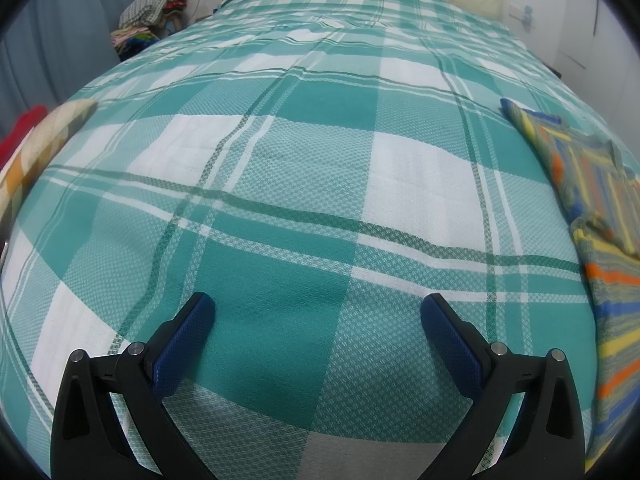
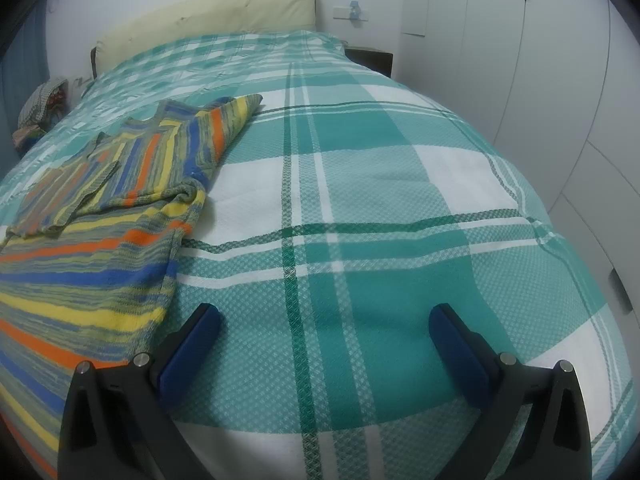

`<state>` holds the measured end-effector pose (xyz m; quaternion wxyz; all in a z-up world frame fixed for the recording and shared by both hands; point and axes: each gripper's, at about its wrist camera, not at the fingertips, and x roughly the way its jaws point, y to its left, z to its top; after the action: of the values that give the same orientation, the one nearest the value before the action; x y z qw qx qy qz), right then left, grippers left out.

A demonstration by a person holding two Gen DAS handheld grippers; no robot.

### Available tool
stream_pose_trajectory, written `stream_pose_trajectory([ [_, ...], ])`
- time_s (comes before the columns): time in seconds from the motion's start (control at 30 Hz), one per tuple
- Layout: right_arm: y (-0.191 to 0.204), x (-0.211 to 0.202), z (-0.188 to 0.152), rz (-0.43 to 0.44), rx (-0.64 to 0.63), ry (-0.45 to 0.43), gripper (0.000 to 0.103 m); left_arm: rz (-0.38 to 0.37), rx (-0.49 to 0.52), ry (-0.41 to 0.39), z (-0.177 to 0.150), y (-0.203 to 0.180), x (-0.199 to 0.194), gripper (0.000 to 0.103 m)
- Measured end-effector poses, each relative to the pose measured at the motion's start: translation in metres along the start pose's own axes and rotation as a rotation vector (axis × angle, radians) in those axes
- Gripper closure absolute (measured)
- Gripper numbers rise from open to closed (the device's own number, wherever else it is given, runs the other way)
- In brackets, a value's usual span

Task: Fold small clothes

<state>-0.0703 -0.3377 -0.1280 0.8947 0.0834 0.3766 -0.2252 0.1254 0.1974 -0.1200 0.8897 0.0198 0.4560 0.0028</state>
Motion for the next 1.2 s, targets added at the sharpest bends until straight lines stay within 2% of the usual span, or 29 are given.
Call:
stream_pose_trajectory([
  [1.2, -0.0034, -0.0029, 0.0006, 0.011, 0.011, -0.001, 0.000, -0.003, -0.003, -0.001, -0.0021, 0.0009, -0.0011, 0.000],
])
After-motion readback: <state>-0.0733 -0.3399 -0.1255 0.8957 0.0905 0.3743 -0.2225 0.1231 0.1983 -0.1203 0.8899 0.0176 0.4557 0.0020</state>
